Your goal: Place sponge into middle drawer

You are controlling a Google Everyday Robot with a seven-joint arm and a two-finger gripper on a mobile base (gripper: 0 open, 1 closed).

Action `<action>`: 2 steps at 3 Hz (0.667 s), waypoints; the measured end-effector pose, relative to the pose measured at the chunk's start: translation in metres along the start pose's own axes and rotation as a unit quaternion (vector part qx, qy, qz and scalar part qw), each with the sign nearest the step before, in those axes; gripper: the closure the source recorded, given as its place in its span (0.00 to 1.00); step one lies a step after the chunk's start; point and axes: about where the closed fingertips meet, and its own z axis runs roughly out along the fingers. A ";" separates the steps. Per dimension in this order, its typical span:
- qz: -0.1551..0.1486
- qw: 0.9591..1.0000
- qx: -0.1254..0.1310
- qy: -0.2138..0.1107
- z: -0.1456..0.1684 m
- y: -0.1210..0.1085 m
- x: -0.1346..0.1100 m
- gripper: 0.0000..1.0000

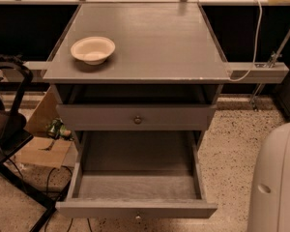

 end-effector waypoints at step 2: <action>-0.042 0.989 -0.004 0.139 0.020 -0.005 0.070 1.00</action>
Offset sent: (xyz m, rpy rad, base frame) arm -0.3249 -0.0167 -0.0913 -0.0048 1.3511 -0.2529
